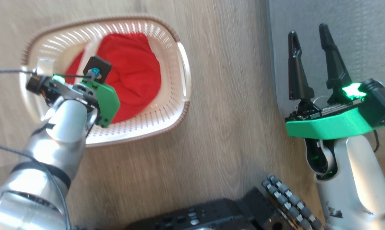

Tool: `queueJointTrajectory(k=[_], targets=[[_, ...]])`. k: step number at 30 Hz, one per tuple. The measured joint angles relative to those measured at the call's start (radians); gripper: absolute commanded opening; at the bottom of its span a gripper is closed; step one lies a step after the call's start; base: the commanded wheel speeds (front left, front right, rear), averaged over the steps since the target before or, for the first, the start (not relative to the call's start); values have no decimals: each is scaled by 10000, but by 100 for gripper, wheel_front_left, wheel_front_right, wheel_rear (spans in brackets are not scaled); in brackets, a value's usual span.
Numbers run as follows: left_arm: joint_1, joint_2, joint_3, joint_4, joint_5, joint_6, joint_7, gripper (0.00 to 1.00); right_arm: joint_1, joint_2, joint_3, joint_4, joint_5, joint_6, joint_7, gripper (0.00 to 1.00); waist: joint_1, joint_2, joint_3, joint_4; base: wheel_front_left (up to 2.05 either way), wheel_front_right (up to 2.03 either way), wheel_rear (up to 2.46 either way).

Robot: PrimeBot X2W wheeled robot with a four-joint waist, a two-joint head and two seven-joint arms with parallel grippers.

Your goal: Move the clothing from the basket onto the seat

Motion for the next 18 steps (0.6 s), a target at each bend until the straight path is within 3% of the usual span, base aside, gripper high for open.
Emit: queueJointTrajectory(k=[8, 18], targets=[[2133, 77, 1223, -3503, -859, 224, -40, 0, 521, -8, -211, 846, -201, -2, 2, 100, -1, 0, -2158, 702, 0, 0, 0], [5111, 25, 2604, -6414, -957, 765, -40, 0, 1496, -10, -359, 1478, -182, -2, 2, 100, -1, 1, -4270, 1327, 0, 0, 0]])
